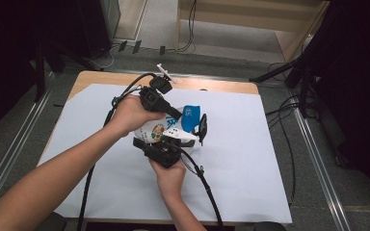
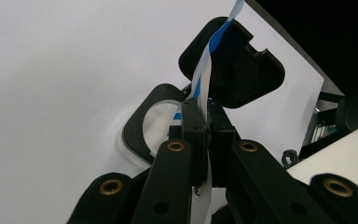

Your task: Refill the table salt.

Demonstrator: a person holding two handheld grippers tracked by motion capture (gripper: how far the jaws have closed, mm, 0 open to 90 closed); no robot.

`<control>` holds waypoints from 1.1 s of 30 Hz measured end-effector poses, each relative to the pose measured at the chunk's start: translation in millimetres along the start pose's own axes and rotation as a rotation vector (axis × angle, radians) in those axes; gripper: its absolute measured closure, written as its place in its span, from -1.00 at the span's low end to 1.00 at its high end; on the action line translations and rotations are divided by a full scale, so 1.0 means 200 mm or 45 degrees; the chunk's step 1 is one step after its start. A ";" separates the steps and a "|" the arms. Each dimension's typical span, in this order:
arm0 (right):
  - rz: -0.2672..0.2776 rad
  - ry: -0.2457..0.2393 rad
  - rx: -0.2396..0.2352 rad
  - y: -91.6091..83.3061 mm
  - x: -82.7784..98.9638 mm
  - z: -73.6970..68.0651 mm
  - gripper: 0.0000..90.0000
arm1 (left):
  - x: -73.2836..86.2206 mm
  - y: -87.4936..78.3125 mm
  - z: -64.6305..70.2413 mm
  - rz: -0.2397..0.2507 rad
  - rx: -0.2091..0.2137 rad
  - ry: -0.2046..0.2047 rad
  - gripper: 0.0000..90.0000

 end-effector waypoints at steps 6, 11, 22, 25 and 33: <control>0.006 0.014 -0.001 0.00 0.00 0.00 0.59 | 0.00 0.00 0.00 0.006 0.005 0.004 1.00; 0.005 0.011 0.000 0.00 0.00 0.00 0.59 | 0.00 0.00 0.00 0.005 -0.001 0.007 1.00; 0.007 0.000 0.009 -0.01 -0.02 -0.01 0.59 | -0.01 -0.02 0.01 0.007 0.001 0.003 1.00; 0.014 -0.003 0.009 -0.01 -0.03 -0.01 0.59 | -0.02 -0.02 0.02 0.005 -0.004 0.005 1.00; 0.014 0.013 -0.012 0.00 -0.03 -0.01 0.59 | -0.02 -0.02 0.02 -0.007 -0.005 0.001 1.00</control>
Point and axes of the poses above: each handheld gripper's, and its own axes: y roughly forward along the jaws, x roughly out of its underside, z roughly to its right, the point moved 1 cm from there along y, roughly forward along the jaws, and after that the axes turned 14 degrees about -z, right-handed, at the moved point
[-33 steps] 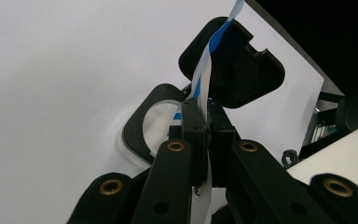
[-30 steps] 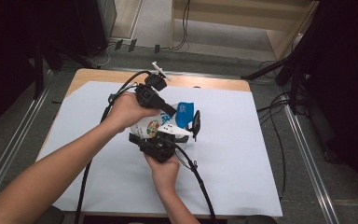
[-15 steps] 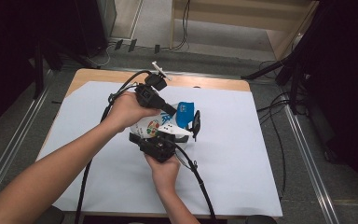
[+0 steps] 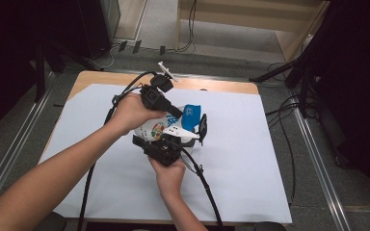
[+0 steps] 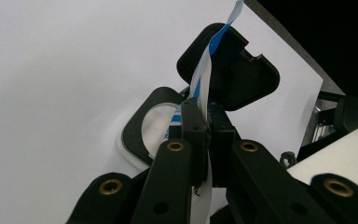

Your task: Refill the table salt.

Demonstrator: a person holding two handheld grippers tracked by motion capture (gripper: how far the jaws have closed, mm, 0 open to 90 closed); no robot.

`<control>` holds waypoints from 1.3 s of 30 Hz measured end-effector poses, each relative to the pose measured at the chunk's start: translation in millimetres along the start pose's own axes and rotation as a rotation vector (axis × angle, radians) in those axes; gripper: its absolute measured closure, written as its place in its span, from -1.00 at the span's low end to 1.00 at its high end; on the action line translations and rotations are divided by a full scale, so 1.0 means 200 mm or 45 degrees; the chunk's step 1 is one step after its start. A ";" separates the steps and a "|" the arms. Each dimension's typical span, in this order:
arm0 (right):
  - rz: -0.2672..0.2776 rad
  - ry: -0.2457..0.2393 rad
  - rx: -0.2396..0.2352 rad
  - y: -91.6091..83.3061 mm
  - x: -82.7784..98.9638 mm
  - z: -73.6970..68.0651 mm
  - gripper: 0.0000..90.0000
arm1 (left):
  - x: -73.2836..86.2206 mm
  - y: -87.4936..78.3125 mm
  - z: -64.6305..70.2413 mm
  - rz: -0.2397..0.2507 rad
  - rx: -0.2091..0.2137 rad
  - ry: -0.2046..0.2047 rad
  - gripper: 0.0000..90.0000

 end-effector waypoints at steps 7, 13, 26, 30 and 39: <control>0.007 0.005 -0.003 0.01 -0.01 0.00 0.59 | 0.00 0.00 0.00 -0.002 -0.015 0.003 1.00; 0.011 0.006 -0.008 0.01 -0.01 0.00 0.59 | -0.01 0.00 0.01 -0.003 -0.013 -0.007 1.00; 0.005 -0.010 0.012 0.01 -0.01 -0.01 0.59 | -0.01 0.00 0.01 -0.008 -0.007 -0.006 1.00; 0.008 -0.006 0.009 0.00 -0.01 0.00 0.60 | -0.01 -0.01 0.01 0.003 -0.008 -0.001 1.00; 0.008 0.005 0.002 0.01 -0.01 0.00 0.59 | -0.01 0.00 0.00 -0.005 -0.011 -0.001 1.00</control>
Point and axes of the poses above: each handheld gripper's, and its own axes: y roughly forward along the jaws, x roughly out of its underside, z roughly to its right, the point moved 1 cm from there along y, roughly forward along the jaws, and after that the axes turned 14 degrees about -z, right-handed, at the moved point
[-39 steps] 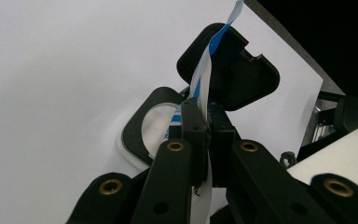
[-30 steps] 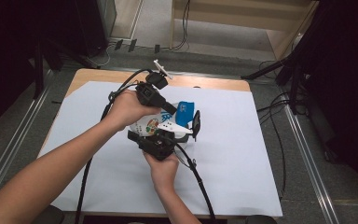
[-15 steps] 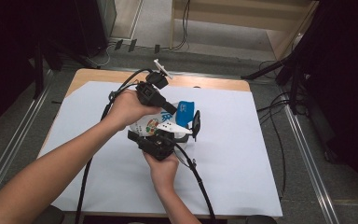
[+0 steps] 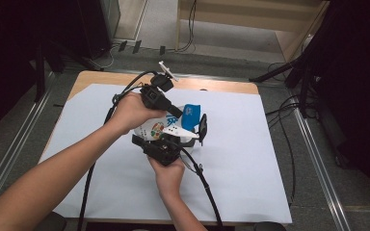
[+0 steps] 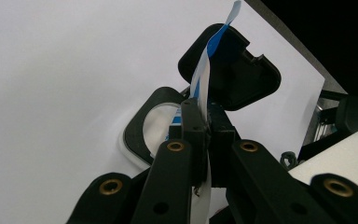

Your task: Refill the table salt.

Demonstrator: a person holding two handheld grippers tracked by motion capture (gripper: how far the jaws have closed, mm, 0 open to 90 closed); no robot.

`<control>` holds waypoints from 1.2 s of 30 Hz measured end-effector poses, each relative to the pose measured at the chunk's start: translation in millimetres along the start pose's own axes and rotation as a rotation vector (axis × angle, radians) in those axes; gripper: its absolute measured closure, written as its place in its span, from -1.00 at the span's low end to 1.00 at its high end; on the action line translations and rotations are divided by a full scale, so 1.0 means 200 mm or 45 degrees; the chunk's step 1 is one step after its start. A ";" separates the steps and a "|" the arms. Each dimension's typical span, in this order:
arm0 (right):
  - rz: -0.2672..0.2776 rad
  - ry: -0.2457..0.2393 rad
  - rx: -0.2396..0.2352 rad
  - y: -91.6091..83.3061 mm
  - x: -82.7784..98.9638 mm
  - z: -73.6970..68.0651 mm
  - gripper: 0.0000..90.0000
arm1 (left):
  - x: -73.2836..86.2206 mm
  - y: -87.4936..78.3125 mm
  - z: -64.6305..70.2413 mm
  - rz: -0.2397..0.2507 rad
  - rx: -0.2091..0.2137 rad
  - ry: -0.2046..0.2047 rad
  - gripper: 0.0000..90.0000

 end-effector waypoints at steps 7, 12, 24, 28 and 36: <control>0.004 -0.004 0.003 0.00 0.00 0.00 0.59 | 0.00 0.00 0.00 -0.002 0.000 -0.001 1.00; 0.002 0.004 -0.004 0.01 0.00 0.00 0.59 | 0.00 0.01 0.00 -0.016 -0.007 -0.004 1.00; -0.016 -0.022 0.030 0.01 0.00 0.01 0.59 | -0.02 0.04 -0.01 -0.037 0.004 -0.019 1.00; -0.009 -0.033 0.028 0.00 0.00 0.01 0.58 | -0.02 0.03 -0.01 -0.035 0.001 -0.012 1.00; 0.003 -0.011 0.008 0.01 -0.01 0.01 0.59 | -0.02 0.02 0.00 -0.032 -0.005 -0.020 1.00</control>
Point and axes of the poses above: each handheld gripper's, and its own axes: y roughly forward along the jaws, x roughly out of its underside, z roughly to its right, the point moved 1 cm from there along y, roughly forward along the jaws, and after that the axes turned 14 degrees about -z, right-handed, at the moved point
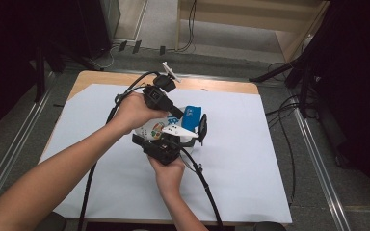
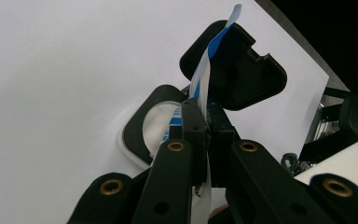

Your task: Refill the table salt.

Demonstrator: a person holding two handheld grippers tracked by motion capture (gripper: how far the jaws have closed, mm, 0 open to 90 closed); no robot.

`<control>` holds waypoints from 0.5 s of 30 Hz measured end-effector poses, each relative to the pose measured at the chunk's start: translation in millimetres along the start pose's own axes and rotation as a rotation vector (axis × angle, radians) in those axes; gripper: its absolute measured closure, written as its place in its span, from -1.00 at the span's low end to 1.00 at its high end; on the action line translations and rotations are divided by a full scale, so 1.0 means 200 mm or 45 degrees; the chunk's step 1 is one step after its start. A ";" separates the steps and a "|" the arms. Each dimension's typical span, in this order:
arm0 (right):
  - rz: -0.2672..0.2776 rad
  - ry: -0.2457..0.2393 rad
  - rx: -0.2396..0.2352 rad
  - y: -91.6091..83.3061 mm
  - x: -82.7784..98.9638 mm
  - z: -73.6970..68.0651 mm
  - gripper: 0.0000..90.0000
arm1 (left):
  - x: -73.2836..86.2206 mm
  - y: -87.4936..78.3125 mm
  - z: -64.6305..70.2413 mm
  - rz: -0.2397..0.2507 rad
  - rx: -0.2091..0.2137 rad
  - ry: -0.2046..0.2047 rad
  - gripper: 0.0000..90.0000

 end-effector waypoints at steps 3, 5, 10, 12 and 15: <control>0.008 0.011 -0.013 0.00 0.00 0.00 0.60 | 0.00 0.00 0.00 0.007 -0.010 -0.001 1.00; 0.011 0.013 -0.018 0.00 0.00 0.00 0.60 | 0.00 -0.01 0.00 0.009 -0.009 0.001 1.00; 0.009 0.010 -0.016 -0.01 -0.01 0.00 0.60 | 0.01 -0.02 0.00 0.021 0.005 0.004 0.98; 0.004 0.008 -0.014 -0.01 -0.01 0.00 0.61 | 0.01 -0.02 0.00 0.022 0.005 0.007 0.96; -0.004 0.007 -0.011 -0.01 0.00 0.00 0.61 | 0.01 -0.02 0.00 0.024 0.011 0.009 0.93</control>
Point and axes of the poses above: each handheld gripper's, and its own axes: y roughly forward along the jaws, x roughly out of its underside, z roughly to its right, the point moved 1 cm from there along y, roughly forward along the jaws, and after that the axes turned 14 degrees about -z, right-handed, at the moved point
